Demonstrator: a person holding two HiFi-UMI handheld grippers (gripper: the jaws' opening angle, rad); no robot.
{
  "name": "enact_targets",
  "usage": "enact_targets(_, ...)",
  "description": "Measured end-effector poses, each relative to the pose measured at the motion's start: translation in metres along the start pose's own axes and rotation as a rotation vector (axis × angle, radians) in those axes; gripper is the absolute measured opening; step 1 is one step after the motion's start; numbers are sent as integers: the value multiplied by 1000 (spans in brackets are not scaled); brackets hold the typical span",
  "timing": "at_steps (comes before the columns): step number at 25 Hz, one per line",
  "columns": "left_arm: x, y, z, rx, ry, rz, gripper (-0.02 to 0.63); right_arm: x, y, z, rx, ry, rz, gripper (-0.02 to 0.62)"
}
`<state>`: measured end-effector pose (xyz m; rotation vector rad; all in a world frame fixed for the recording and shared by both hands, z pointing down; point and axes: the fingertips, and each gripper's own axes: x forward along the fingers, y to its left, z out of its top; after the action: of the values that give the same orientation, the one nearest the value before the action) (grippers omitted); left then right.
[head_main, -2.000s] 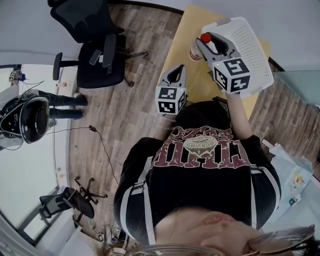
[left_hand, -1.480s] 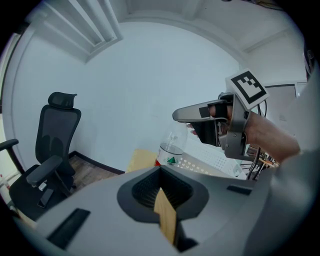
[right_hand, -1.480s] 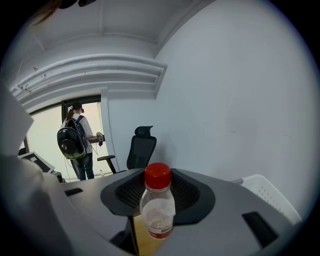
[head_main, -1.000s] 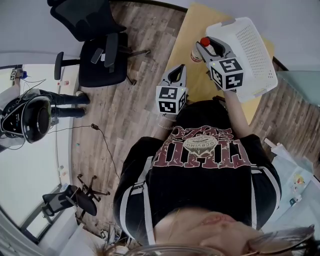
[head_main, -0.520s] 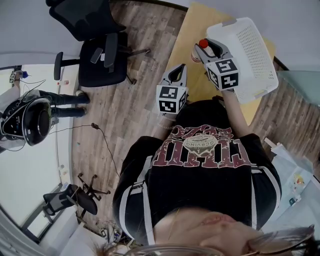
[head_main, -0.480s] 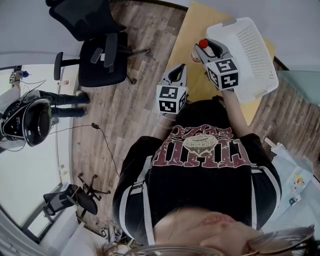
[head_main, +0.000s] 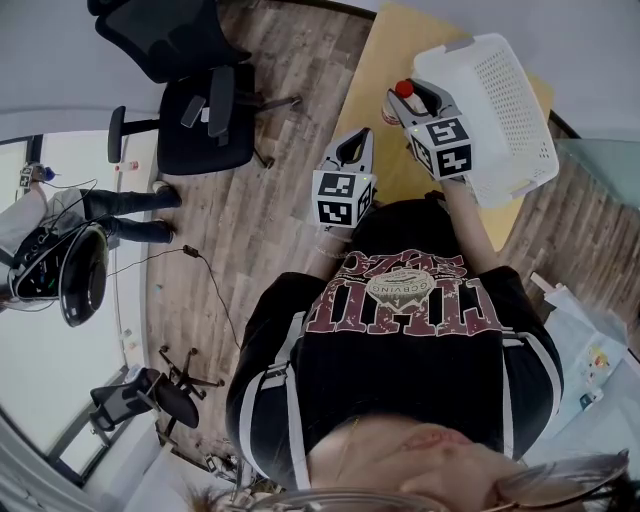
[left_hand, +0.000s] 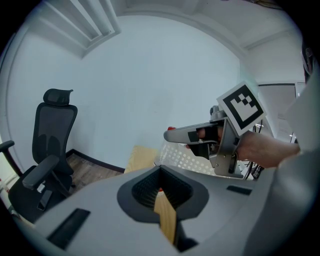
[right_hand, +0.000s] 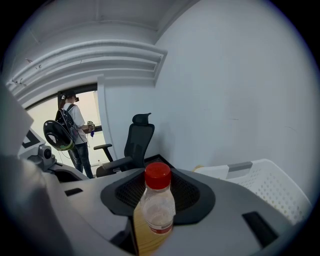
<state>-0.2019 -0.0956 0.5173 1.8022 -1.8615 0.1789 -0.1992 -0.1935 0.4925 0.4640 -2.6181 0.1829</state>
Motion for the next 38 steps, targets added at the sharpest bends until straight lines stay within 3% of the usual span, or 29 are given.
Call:
enact_targets(20,1,28,2,-20,8,29,48,39,16,-14,7,53,31,167)
enact_targets(38,3,22,1,-18,7,17,48,25,22,-33,-15,51,24,167)
